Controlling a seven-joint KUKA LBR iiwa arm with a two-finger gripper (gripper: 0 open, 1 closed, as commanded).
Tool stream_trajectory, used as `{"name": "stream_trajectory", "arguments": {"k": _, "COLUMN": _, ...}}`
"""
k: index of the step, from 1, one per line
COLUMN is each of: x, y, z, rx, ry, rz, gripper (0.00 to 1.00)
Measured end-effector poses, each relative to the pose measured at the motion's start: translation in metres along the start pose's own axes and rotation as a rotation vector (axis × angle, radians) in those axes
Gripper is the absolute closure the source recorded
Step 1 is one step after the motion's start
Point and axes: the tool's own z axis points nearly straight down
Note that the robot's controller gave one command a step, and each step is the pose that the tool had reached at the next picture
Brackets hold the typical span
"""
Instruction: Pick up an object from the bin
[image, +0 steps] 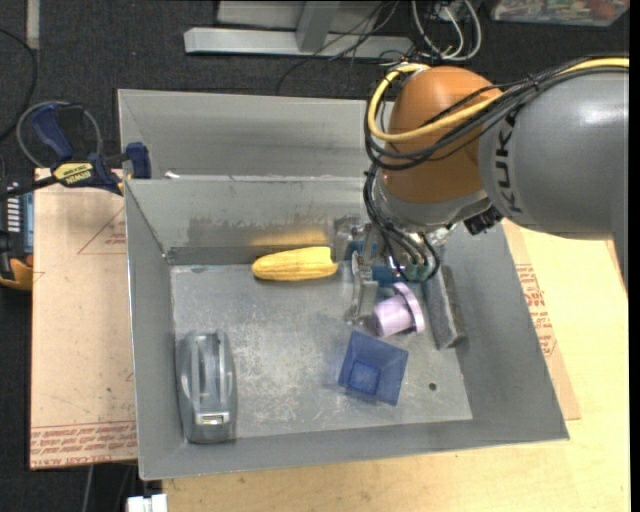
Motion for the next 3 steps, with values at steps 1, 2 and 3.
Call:
{"name": "stream_trajectory", "arguments": {"k": 1, "x": -0.001, "y": 0.000, "z": -0.005, "rx": 0.000, "ry": -0.008, "rz": 0.002, "gripper": 0.00}}
{"name": "stream_trajectory", "arguments": {"k": 2, "x": -0.050, "y": 0.015, "z": 0.103, "rx": -0.003, "ry": -0.016, "rz": 0.001, "gripper": 0.00}}
{"name": "stream_trajectory", "arguments": {"k": 3, "x": -0.048, "y": 0.019, "z": 0.069, "rx": -0.004, "ry": -0.021, "rz": 0.091, "gripper": 0.00}}
